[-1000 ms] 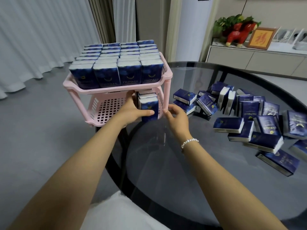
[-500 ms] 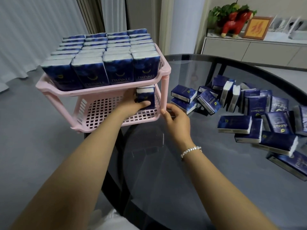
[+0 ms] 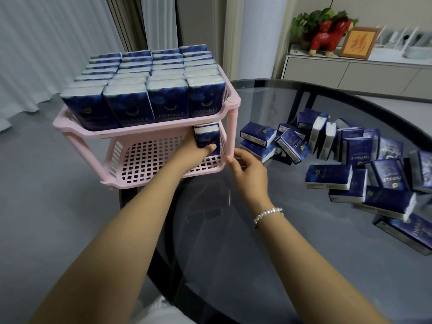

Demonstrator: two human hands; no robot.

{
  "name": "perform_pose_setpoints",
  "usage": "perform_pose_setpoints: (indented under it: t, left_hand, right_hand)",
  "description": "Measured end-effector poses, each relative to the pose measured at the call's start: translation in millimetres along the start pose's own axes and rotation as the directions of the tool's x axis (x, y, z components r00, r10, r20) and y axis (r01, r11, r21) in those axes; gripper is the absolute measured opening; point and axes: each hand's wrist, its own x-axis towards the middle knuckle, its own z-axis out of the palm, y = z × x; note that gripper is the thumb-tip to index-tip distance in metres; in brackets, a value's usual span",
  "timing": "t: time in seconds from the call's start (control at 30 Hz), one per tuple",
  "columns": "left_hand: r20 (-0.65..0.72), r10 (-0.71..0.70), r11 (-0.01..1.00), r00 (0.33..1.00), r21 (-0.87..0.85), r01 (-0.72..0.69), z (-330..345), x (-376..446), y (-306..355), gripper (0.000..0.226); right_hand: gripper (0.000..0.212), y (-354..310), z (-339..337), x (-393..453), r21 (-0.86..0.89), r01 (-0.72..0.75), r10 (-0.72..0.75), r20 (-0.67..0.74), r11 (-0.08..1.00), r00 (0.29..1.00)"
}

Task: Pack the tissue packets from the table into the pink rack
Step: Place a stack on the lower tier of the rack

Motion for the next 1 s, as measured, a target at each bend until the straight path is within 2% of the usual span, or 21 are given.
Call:
perform_pose_setpoints:
  t: [0.3,0.47,0.6,0.7,0.83,1.0]
  left_hand:
    - [-0.008,-0.034,0.995,0.999,-0.094,0.033,-5,-17,3,0.057]
    - [-0.127,-0.050,0.978,0.991,-0.207,0.023,-2,-34,0,0.057]
    - [-0.292,-0.097,0.968,0.951,-0.250,0.022,8,-63,6,0.043]
    - [-0.332,-0.036,0.970,0.943,-0.238,-0.046,20,-84,17,0.022]
    - [-0.232,0.012,0.961,0.973,-0.267,-0.075,41,-93,44,0.008]
    - [-0.110,0.035,0.968,0.993,-0.242,-0.061,76,-76,78,0.029]
  right_hand:
    - [0.022,-3,0,-1,0.007,-0.017,0.017,0.007,1.000,1.000]
    - [0.022,-6,-4,-2,0.026,-0.028,0.027,0.044,0.999,0.999]
    - [0.025,-12,-15,-7,0.079,-0.040,0.033,0.081,0.996,0.996]
    - [0.027,-12,-36,-12,0.078,-0.056,0.051,0.062,0.995,0.997]
    - [0.027,-11,-78,-4,-0.067,-0.042,0.043,0.020,0.997,0.999]
    - [0.028,-18,-124,33,-0.373,0.002,0.010,0.031,0.928,0.999]
